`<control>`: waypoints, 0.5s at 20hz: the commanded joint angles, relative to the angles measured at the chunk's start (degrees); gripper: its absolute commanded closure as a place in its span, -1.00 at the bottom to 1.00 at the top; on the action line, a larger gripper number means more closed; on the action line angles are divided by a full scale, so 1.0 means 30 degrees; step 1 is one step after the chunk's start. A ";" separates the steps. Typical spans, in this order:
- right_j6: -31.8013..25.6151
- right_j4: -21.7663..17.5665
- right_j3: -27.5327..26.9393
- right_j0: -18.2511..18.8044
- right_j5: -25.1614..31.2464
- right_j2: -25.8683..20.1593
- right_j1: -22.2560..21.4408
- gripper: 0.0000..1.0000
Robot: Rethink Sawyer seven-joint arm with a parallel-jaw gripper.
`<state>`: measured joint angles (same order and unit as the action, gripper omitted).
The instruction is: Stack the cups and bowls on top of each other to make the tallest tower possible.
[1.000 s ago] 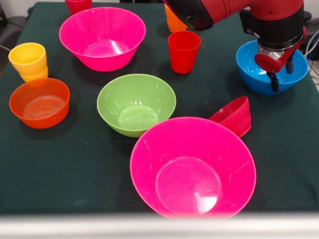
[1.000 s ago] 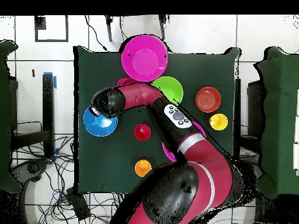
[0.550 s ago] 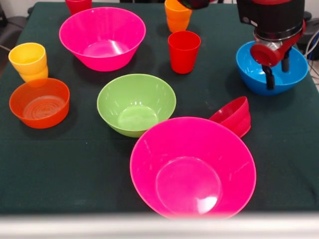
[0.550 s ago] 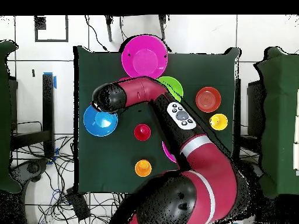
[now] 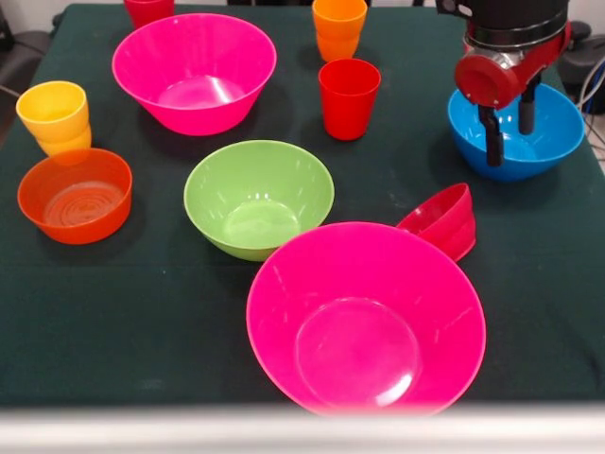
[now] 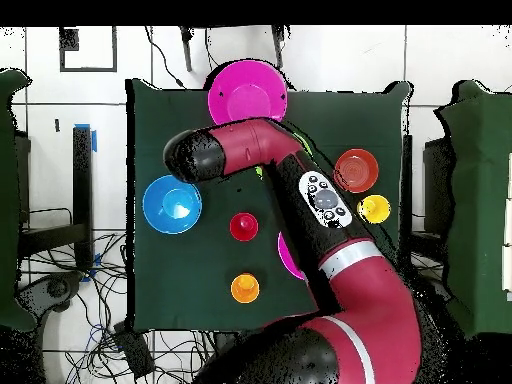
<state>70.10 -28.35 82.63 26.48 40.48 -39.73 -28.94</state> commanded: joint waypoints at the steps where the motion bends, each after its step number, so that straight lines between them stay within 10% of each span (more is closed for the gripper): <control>1: 0.1794 -0.0389 -0.0935 0.0333 -0.1516 0.1134 -0.0159 -1.00; 10: 0.2817 -0.0119 -0.0808 0.0664 -0.4330 0.0941 0.0452 -1.00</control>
<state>70.10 -28.32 82.43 27.94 33.14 -39.71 -29.92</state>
